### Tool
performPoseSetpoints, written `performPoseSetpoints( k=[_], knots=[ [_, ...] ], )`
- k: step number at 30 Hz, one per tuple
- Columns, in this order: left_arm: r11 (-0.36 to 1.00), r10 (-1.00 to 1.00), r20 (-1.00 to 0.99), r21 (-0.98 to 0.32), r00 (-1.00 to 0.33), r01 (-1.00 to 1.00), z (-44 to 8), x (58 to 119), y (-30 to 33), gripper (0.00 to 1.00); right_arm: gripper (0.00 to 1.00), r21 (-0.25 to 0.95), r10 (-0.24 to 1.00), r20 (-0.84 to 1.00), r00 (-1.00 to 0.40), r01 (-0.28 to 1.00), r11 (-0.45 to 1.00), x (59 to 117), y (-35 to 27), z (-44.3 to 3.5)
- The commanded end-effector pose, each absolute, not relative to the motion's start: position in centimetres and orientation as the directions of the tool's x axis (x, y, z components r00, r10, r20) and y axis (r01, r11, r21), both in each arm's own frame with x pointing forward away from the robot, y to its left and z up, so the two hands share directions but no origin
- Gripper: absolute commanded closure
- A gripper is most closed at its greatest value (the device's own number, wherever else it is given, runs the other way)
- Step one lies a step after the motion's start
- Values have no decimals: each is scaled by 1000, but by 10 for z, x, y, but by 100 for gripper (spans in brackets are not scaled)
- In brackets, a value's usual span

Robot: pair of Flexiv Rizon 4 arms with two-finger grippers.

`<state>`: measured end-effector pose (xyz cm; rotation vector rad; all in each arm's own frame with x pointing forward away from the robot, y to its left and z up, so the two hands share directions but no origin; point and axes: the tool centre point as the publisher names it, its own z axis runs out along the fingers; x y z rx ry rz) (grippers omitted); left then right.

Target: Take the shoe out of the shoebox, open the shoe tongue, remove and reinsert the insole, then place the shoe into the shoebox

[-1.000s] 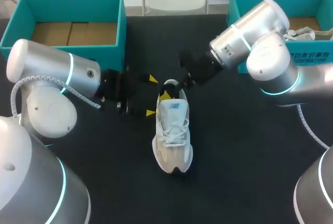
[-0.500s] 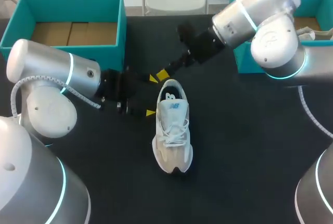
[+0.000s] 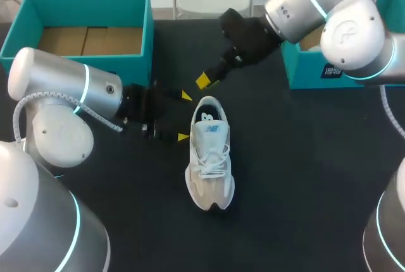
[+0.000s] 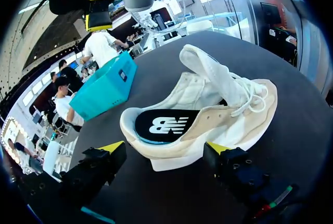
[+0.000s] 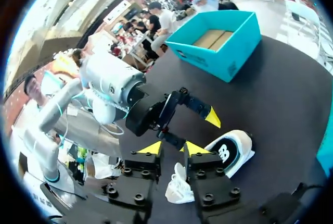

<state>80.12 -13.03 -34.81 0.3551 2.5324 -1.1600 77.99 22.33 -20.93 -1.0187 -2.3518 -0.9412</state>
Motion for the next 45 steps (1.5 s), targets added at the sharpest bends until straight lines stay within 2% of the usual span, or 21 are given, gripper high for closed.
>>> performPoseSetpoints(
  k=[1, 6, 11, 12, 16, 20, 25, 36, 39, 42, 45],
  knots=[
    [641, 99, -404, -673, -909, 369, -343, 800, -128, 0, 100, 385, 611, 471, -637, 771, 507, 778, 226, -203],
    [654, 188, -382, -639, -905, 406, -322, 793, -105, 0, 100, 385, 611, 471, -637, 771, 507, 778, 226, -203],
    [681, 153, -394, -622, -906, 385, -308, 799, -73, 0, 100, 385, 611, 471, -637, 771, 507, 778, 226, -203],
    [680, 135, -400, -628, -907, 378, -305, 800, -68, 0, 100, 350, 683, 412, -603, 797, 493, 779, 224, -208],
    [704, 104, -423, -608, -900, 367, -299, 805, -51, 0, 100, 348, 850, 250, -464, 862, 369, 777, 228, -222],
    [697, 88, -423, -620, -902, 359, -294, 808, -36, 0, 100, 346, 922, 147, -357, 892, 291, 775, 231, -239],
    [729, 76, -414, -597, -907, 334, -291, 815, -20, 0, 100, 314, 945, 55, -322, 904, 290, 773, 238, -261],
    [773, 76, -401, -555, -913, 308, -281, 823, 4, 0, 100, 314, 945, 55, -322, 904, 290, 773, 238, -261],
    [754, 49, -398, -586, -916, 295, -279, 824, 9, 0, 100, 314, 945, 55, -322, 904, 290, 773, 238, -261],
    [754, 49, -398, -586, -916, 295, -279, 824, 9, 0, 100, 321, 983, -3, -181, 931, 173, 776, 233, -278],
    [754, 49, -398, -586, -916, 295, -279, 824, 9, 0, 100, 326, 995, -19, -102, 940, 103, 776, 232, -289]
  ],
)
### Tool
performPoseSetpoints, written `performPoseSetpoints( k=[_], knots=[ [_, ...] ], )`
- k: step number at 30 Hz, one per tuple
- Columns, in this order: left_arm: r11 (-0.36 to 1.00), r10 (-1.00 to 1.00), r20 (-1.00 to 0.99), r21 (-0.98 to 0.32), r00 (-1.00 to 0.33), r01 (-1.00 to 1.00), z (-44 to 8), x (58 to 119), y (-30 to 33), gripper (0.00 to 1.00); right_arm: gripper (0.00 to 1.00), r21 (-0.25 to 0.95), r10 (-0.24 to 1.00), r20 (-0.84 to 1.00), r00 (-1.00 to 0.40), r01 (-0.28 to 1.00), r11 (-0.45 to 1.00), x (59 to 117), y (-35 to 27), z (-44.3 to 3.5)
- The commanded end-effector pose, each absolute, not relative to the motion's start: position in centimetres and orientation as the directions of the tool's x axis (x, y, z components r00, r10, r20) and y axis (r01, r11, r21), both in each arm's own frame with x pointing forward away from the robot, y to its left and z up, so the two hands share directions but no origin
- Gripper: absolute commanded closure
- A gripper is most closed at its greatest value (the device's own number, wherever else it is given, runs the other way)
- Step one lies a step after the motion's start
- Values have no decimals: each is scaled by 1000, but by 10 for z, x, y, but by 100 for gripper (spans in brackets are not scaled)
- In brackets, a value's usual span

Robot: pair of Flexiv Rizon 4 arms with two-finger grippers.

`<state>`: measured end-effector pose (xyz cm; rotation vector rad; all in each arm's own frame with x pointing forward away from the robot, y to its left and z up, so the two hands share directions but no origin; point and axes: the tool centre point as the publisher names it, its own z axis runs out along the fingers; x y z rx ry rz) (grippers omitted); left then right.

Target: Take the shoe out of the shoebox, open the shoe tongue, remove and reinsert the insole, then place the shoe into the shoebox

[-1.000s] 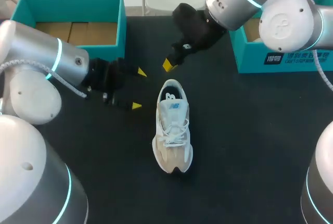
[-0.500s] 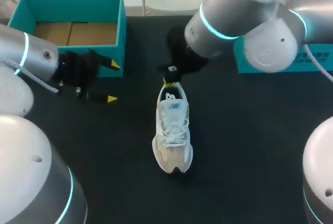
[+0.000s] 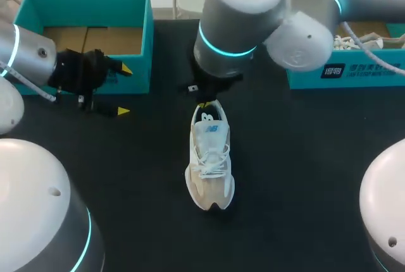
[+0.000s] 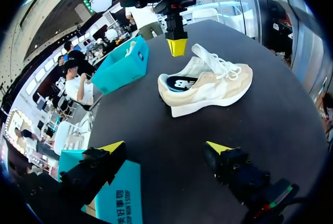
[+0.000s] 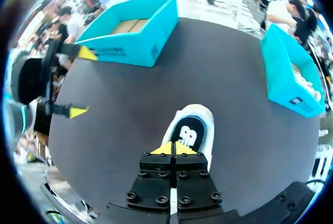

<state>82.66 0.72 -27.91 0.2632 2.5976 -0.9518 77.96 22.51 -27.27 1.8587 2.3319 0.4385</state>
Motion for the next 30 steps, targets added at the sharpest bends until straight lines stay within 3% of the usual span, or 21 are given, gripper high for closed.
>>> performPoseSetpoints(
  k=[1, 30],
  knots=[
    [754, 49, -398, -586, -916, 295, -279, 824, 9, 0, 100, 315, 996, -6, -84, 946, 82, 776, 232, -294],
    [754, 49, -398, -586, -916, 295, -279, 824, 9, 0, 100, 202, 996, -69, -48, 978, 61, 785, 215, -380]
  ],
)
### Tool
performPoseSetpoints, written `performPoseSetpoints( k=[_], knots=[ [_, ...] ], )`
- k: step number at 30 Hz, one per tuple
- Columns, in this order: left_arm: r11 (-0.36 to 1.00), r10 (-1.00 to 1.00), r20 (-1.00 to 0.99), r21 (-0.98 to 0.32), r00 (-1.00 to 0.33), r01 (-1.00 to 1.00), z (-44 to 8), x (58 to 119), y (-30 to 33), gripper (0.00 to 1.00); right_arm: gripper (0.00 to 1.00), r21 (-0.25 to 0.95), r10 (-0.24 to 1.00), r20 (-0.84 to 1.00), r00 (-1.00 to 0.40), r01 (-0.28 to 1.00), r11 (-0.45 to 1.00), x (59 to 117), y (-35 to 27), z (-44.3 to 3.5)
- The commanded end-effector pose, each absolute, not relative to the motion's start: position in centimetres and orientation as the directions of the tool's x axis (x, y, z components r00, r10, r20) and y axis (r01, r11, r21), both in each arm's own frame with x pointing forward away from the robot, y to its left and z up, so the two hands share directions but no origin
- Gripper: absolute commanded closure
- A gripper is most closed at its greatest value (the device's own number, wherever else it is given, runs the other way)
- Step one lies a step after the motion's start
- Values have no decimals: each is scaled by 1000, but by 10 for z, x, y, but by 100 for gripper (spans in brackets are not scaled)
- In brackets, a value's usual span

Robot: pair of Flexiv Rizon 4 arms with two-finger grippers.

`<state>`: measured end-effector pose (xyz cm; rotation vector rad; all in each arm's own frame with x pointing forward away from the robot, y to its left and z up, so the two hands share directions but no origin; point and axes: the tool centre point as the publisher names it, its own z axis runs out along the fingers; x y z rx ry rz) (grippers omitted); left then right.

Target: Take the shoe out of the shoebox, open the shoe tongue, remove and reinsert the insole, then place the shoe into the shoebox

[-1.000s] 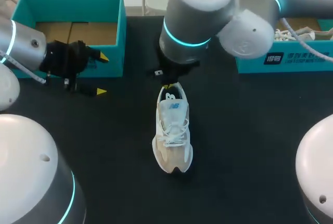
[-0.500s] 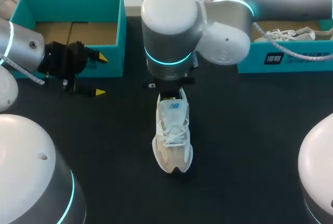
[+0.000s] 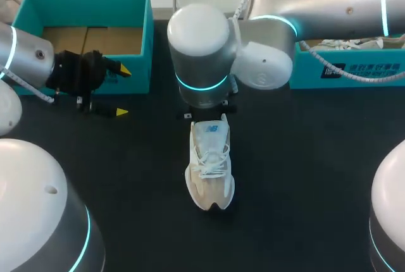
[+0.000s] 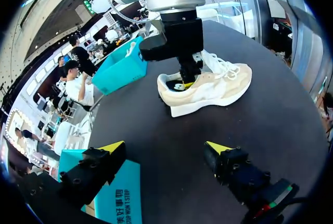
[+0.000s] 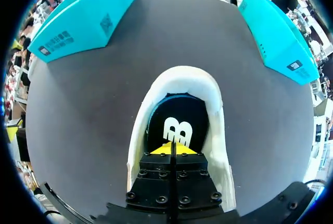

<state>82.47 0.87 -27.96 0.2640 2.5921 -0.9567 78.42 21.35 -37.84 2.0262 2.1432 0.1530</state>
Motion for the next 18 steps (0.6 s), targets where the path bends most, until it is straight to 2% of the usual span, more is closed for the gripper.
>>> performPoseSetpoints(
  k=[1, 7, 18],
  knots=[
    [754, 49, -398, -586, -916, 295, -279, 824, 9, 0, 100, 216, 996, -83, -38, 975, 55, 785, 213, -375],
    [754, 49, -398, -586, -916, 295, -279, 824, 9, 0, 100, 293, 993, -117, -23, 955, 56, 798, 216, -356],
    [754, 49, -398, -586, -916, 295, -279, 824, 9, 0, 100, 340, 992, -122, -16, 939, 57, 819, 214, -404]
  ],
)
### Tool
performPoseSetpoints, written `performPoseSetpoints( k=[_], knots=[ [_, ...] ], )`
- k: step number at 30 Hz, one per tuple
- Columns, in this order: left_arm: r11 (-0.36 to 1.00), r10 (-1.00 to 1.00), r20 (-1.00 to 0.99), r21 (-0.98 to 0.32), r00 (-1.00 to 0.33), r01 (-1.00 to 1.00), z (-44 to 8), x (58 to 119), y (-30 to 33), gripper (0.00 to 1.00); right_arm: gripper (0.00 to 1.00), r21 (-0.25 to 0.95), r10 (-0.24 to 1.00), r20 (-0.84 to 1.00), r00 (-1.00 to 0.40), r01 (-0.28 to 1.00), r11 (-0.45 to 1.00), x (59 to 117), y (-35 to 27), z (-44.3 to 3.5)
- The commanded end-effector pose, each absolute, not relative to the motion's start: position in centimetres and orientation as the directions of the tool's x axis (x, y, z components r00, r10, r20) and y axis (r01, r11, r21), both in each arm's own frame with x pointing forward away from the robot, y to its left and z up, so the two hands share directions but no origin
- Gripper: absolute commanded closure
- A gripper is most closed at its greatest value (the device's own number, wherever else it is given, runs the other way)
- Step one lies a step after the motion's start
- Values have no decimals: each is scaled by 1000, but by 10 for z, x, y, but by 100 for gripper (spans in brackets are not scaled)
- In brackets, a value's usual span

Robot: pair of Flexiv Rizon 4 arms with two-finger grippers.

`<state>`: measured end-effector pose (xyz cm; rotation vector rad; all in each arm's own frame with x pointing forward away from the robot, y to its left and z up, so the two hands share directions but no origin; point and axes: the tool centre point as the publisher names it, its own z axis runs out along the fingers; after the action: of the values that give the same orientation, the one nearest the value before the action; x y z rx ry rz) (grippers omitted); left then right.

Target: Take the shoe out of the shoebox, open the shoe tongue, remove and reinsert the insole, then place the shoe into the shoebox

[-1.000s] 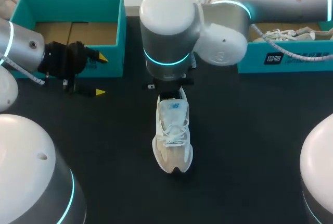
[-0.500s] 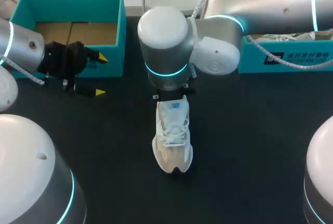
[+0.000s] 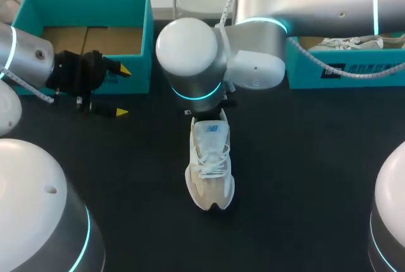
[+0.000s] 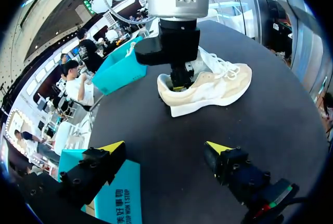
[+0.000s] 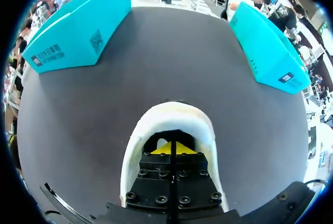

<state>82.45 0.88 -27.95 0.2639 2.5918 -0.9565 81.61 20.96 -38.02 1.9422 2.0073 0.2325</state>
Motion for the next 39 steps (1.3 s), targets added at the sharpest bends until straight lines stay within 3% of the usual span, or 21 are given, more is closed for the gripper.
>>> performPoseSetpoints(
  k=[1, 5, 9, 15, 21, 29, 30, 34, 35, 36, 39],
  knots=[
    [754, 49, -398, -586, -916, 295, -279, 824, 9, 0, 100, 328, 992, -123, -27, 942, 66, 819, 215, -407],
    [754, 49, -398, -586, -916, 295, -279, 824, 9, 0, 100, 298, 991, -135, -23, 953, 63, 812, 214, -405],
    [754, 49, -398, -586, -916, 295, -279, 824, 9, 0, 100, 256, 991, -133, -3, 966, 37, 801, 222, -365],
    [754, 49, -398, -586, -916, 295, -279, 824, 9, 0, 100, 74, 996, -83, -26, 997, 32, 777, 215, -342],
    [754, 49, -398, -586, -916, 295, -279, 824, 9, 0, 100, -74, 999, -30, -17, 997, 15, 752, 205, -345],
    [754, 49, -398, -586, -916, 295, -279, 824, 9, 0, 100, -139, 1000, -16, 7, 990, -9, 743, 205, -353],
    [754, 49, -398, -586, -916, 295, -279, 824, 9, 0, 77, -134, 1000, -16, 10, 991, -12, 745, 206, -353],
    [754, 49, -398, -586, -916, 295, -279, 824, 9, 0, 54, -128, 1000, -13, 23, 991, -24, 746, 208, -354],
    [754, 49, -398, -586, -916, 295, -279, 824, 9, 0, 37, -127, 1000, -10, 27, 991, -28, 746, 211, -354],
    [754, 49, -398, -586, -916, 295, -279, 824, 9, 0, 0, -127, 999, -14, 30, 991, -31, 746, 211, -356],
    [754, 49, -398, -586, -916, 295, -279, 824, 9, 0, 0, -130, 999, -19, 38, 991, -41, 746, 210, -359]
  ],
)
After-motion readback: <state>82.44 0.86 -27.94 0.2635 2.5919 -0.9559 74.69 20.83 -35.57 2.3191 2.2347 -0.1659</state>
